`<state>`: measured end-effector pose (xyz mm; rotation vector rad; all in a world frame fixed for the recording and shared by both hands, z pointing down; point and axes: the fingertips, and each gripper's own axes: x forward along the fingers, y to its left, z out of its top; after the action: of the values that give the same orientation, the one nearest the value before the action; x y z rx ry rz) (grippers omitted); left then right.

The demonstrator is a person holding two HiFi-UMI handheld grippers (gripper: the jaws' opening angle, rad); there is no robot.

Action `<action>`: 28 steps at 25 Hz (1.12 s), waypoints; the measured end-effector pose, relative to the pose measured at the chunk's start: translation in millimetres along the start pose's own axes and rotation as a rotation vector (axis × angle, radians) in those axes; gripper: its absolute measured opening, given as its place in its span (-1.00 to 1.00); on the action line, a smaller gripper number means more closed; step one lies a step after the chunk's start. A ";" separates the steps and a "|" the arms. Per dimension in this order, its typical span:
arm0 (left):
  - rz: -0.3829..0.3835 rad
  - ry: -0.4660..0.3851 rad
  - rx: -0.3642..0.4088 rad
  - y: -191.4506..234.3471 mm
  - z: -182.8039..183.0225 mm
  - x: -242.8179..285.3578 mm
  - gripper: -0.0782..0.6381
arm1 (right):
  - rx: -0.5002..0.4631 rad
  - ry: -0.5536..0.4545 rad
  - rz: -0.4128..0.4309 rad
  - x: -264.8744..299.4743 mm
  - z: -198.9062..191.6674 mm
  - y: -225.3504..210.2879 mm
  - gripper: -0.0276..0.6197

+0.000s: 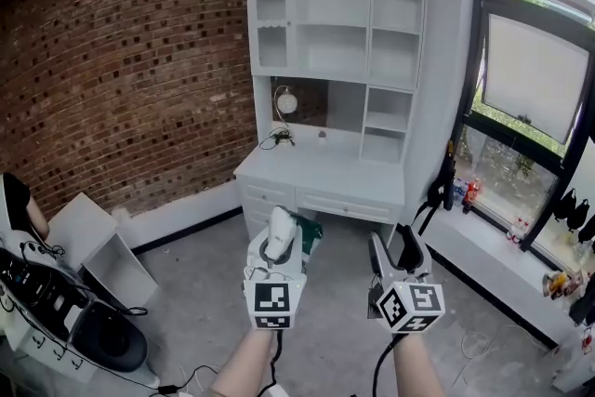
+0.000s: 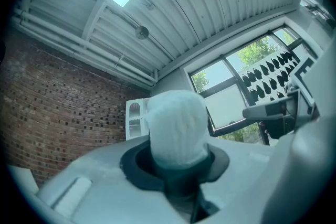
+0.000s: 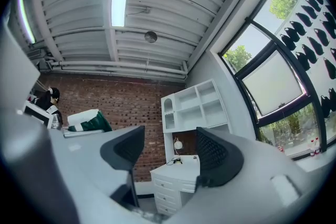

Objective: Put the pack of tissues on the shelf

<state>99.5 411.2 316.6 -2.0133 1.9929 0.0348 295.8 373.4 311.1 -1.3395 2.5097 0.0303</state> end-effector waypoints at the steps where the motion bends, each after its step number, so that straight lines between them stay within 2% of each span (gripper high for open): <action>1: 0.002 0.006 -0.001 -2.8 -3.5 -1.3 -0.49 | 0.003 0.003 0.001 -2.1 -2.5 -3.0 0.00; 11: -0.012 0.037 -0.025 49.8 -41.1 41.6 -0.50 | 0.015 0.038 -0.038 55.6 -36.4 6.4 0.02; 19: -0.050 0.010 -0.027 86.9 -47.1 87.2 -0.50 | 0.010 0.009 -0.083 105.5 -39.1 8.1 0.02; 28: -0.078 -0.021 -0.057 135.6 -55.0 121.2 -0.50 | -0.011 -0.005 -0.111 151.0 -48.6 30.2 0.02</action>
<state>-40.2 282.4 314.0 -2.1147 1.9198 0.0959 180.2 260.7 313.6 -1.4789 2.4304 0.0240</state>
